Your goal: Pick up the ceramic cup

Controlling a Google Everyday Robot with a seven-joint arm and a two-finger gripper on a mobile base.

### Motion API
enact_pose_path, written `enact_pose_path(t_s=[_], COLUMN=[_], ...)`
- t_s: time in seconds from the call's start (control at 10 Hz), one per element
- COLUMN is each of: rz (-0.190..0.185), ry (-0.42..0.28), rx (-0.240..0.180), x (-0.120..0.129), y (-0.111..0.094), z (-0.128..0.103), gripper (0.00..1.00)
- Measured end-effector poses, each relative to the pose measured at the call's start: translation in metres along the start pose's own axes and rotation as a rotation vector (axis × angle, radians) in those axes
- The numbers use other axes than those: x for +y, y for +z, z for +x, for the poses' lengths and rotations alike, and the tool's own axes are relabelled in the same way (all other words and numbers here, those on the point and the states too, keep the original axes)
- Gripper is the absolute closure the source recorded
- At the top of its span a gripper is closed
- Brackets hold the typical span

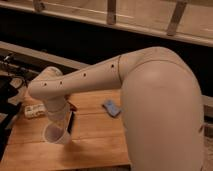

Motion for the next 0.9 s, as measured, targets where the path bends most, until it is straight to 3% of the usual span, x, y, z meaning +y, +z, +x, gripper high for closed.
enact_pose_path(t_s=[0.6, 0.9], rz=[0.013, 0.014], ry=[-0.018, -0.023], rx=[-0.032, -0.038], x=[0.0, 0.002], y=[-0.023, -0.025], z=[-0.007, -0.01], gripper=[0.8, 0.8])
